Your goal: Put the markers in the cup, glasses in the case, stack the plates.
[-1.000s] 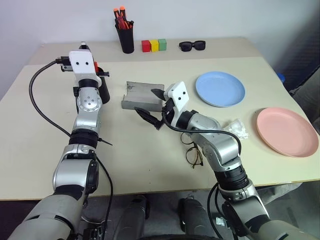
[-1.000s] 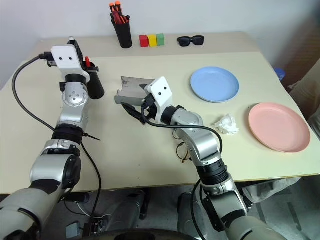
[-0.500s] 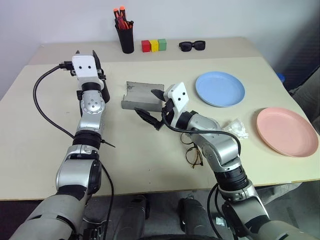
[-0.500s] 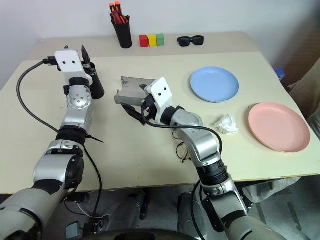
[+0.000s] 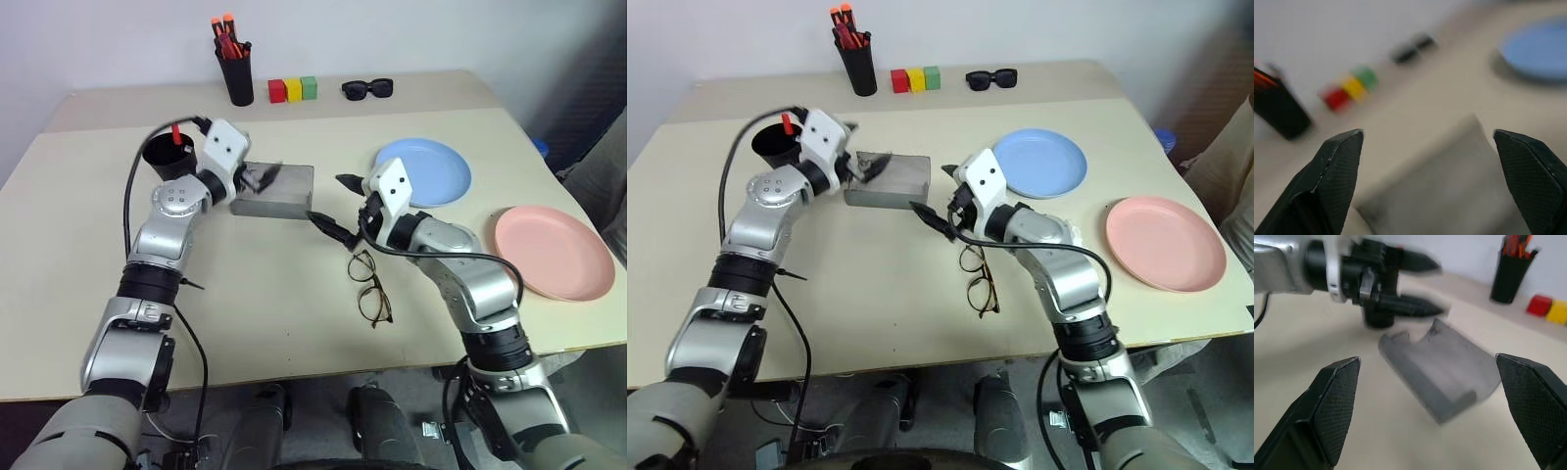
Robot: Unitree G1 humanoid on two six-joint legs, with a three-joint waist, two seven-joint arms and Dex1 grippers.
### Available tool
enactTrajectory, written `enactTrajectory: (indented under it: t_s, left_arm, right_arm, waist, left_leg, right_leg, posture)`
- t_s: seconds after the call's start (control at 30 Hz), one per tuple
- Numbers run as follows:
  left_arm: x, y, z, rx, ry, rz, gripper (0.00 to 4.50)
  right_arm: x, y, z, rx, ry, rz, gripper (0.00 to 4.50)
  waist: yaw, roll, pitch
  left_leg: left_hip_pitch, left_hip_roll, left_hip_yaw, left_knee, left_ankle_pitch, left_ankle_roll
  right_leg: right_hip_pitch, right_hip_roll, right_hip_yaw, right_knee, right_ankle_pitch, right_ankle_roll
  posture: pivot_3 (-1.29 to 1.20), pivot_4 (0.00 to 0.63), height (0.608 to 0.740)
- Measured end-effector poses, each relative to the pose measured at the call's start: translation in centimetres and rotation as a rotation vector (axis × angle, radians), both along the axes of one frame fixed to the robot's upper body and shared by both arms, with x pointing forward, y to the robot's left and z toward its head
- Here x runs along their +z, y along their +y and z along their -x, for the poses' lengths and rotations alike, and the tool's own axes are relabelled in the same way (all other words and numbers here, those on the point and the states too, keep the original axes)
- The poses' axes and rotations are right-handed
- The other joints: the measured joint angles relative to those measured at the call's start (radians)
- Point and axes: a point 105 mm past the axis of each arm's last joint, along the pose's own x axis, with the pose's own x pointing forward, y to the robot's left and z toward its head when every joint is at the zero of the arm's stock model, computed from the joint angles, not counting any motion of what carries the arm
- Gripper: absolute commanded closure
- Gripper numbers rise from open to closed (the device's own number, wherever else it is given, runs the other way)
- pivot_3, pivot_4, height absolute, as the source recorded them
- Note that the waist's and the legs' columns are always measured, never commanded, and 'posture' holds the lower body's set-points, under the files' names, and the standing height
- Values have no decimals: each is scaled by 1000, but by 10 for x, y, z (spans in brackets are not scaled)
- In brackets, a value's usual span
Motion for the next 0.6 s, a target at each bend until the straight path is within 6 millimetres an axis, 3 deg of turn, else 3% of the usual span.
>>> enactTrajectory:
  t_s: [0.2, 0.4, 0.57, 0.6]
  left_arm:
    - [-27, 4, -1, -90, 211, -61, 18]
    - [-40, 5, -6, -146, 312, -142, 18]
    - [-52, 5, -6, -179, 364, -211, 18]
    - [-52, 4, -6, -189, 367, -222, 543]
  right_arm:
    - [-16, -22, 27, 123, 70, 149, 0]
    - [-19, -48, 32, 72, 90, 188, 0]
    - [-23, -54, 37, 46, 102, 190, 0]
    - [-24, -55, 37, 42, 103, 189, 0]
  waist:
    - [7, -1, 0]
    - [23, -1, 1]
    - [28, -2, 1]
    - [29, -2, 1]
  left_leg:
    - [-1, 0, -1, 2, 0, 1]
    - [-1, 0, 0, 2, -1, 1]
    - [-2, 0, 0, 3, -1, 2]
    - [-2, 0, 0, 4, -1, 2]
  right_leg:
    - [1, -1, -1, -1, 0, 0]
    - [1, -1, -1, -1, 0, 0]
    - [1, -1, -1, -1, 0, 1]
    - [1, -2, -1, -1, 0, 1]
  posture:
    - [0, 150, 740]
    - [0, 150, 740]
    - [0, 150, 740]
    - [0, 150, 740]
